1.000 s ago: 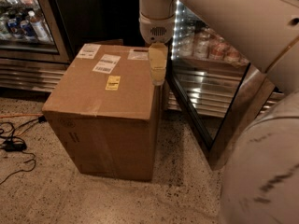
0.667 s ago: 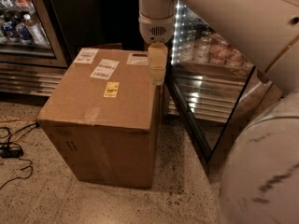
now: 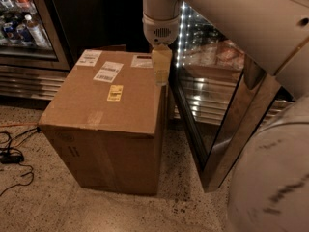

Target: Close left fridge door

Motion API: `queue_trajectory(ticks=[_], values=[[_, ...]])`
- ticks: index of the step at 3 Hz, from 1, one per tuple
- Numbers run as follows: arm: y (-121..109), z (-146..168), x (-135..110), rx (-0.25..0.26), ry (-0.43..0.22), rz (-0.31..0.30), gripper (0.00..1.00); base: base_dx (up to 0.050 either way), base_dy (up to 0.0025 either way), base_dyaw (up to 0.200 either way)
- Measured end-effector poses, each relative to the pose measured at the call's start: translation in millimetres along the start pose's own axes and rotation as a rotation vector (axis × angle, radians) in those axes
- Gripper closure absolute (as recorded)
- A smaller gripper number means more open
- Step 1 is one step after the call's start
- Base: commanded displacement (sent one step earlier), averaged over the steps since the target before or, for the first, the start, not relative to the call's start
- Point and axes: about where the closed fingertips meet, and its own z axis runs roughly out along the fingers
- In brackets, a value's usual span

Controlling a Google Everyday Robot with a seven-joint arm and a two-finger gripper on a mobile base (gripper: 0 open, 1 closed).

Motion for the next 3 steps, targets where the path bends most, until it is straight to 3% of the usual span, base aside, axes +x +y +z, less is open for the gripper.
queue_trajectory(ticks=[2, 3], values=[[-1.3, 0.5, -2.4, 0.011, 0.0, -0.005, 0.65, 0.0, 0.0, 0.0], [-1.5, 0.3, -3.0, 0.014, 0.0, -0.007, 1.0, 0.0, 0.0001, -0.197]])
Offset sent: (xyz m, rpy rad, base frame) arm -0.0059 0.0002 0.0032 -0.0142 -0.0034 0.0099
